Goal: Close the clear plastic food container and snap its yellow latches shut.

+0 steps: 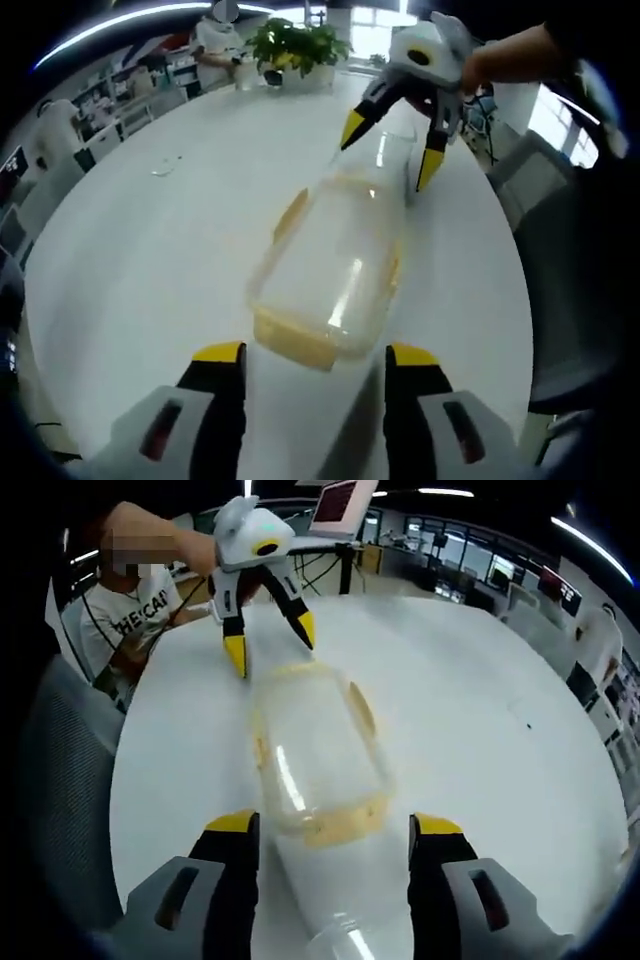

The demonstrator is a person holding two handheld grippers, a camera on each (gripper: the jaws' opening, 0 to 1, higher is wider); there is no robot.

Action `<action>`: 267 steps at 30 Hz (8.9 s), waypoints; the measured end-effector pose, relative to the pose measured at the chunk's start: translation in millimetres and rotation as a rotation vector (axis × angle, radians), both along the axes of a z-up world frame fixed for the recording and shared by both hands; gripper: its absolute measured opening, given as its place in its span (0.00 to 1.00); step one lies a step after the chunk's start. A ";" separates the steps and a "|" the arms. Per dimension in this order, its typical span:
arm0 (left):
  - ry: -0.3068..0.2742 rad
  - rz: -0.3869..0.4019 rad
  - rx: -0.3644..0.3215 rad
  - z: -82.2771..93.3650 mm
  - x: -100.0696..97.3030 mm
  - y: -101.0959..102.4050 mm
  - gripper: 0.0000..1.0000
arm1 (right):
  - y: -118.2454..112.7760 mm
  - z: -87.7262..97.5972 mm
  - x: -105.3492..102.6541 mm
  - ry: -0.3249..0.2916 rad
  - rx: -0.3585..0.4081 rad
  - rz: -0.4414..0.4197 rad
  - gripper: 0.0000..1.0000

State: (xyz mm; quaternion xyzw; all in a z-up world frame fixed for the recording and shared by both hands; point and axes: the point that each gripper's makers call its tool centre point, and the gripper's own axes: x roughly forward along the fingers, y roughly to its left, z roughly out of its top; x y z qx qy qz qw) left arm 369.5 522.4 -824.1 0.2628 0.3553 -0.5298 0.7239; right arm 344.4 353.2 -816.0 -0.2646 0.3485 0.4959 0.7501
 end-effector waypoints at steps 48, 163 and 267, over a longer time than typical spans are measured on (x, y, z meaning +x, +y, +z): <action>-0.020 -0.350 0.160 -16.4 11.8 -14.9 0.36 | -7.8 -29.4 10.7 0.083 -0.236 0.218 0.41; -0.041 -0.245 0.129 54.2 -9.6 -80.5 0.33 | -73.6 40.0 7.6 0.030 -0.297 0.285 0.35; 0.029 -0.299 0.234 35.5 -16.0 -248.5 0.34 | -241.3 23.7 -11.9 0.025 -0.296 0.300 0.37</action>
